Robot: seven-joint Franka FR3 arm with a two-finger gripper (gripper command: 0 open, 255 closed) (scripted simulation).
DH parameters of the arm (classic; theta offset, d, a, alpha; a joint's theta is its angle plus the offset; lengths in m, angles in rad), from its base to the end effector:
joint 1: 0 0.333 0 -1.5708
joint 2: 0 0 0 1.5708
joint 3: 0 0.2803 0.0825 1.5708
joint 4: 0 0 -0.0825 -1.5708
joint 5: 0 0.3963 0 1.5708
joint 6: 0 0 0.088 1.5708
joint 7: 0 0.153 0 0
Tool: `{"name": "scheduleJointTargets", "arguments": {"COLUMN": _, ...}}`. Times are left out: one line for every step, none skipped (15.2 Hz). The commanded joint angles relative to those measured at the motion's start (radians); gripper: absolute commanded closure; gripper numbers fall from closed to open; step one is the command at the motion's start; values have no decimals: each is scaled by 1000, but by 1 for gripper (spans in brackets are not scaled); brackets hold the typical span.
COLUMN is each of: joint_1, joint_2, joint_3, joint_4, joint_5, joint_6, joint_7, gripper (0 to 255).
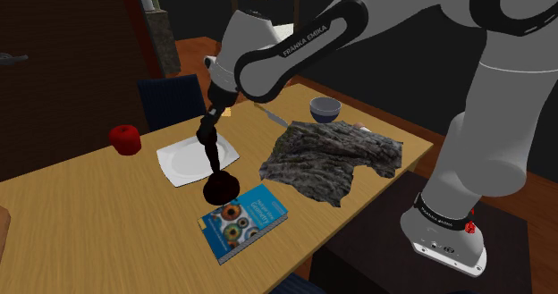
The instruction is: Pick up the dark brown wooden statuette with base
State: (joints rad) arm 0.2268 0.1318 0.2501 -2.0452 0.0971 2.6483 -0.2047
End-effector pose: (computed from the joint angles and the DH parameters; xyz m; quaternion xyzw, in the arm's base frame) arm 0.5689 0.2913 0.3482 -0.9279 -0.2856 -0.2259 0.0793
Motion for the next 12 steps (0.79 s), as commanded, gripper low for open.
{"name": "scheduleJointTargets", "arguments": {"joint_1": 1, "joint_2": 12, "joint_3": 0, "joint_4": -12, "joint_5": -2, "joint_6": 24, "joint_7": 0, "gripper": 0}}
{"name": "scheduleJointTargets", "arguments": {"joint_1": 2, "joint_2": 18, "joint_3": 0, "joint_4": -17, "joint_5": -3, "joint_6": 37, "joint_7": -1, "gripper": 0}}
{"name": "scheduleJointTargets", "arguments": {"joint_1": 3, "joint_2": 30, "joint_3": 0, "joint_4": -26, "joint_5": -5, "joint_6": 56, "joint_7": -1, "gripper": 0}}
{"name": "scheduleJointTargets", "arguments": {"joint_1": 3, "joint_2": 29, "joint_3": 0, "joint_4": -26, "joint_5": -5, "joint_6": 56, "joint_7": -1, "gripper": 0}}
{"name": "scheduleJointTargets", "arguments": {"joint_1": 3, "joint_2": 30, "joint_3": 0, "joint_4": -26, "joint_5": -5, "joint_6": 56, "joint_7": -1, "gripper": 0}}
{"name": "scheduleJointTargets", "arguments": {"joint_1": 3, "joint_2": 29, "joint_3": 0, "joint_4": -27, "joint_5": -4, "joint_6": 56, "joint_7": -1, "gripper": 255}}
{"name": "scheduleJointTargets", "arguments": {"joint_1": 2, "joint_2": 29, "joint_3": 0, "joint_4": -27, "joint_5": -4, "joint_6": 56, "joint_7": -2, "gripper": 255}}
{"name": "scheduleJointTargets", "arguments": {"joint_1": 2, "joint_2": 29, "joint_3": 0, "joint_4": -26, "joint_5": -4, "joint_6": 56, "joint_7": -2, "gripper": 255}}
{"name": "scheduleJointTargets", "arguments": {"joint_1": 3, "joint_2": 29, "joint_3": 0, "joint_4": -27, "joint_5": -4, "joint_6": 56, "joint_7": -1, "gripper": 255}}
{"name": "scheduleJointTargets", "arguments": {"joint_1": 3, "joint_2": 29, "joint_3": 0, "joint_4": -27, "joint_5": -4, "joint_6": 56, "joint_7": -1, "gripper": 255}}
{"name": "scheduleJointTargets", "arguments": {"joint_1": 3, "joint_2": 29, "joint_3": 0, "joint_4": -26, "joint_5": -5, "joint_6": 56, "joint_7": -1, "gripper": 255}}
{"name": "scheduleJointTargets", "arguments": {"joint_1": 3, "joint_2": 29, "joint_3": 0, "joint_4": -27, "joint_5": -4, "joint_6": 56, "joint_7": -1, "gripper": 255}}
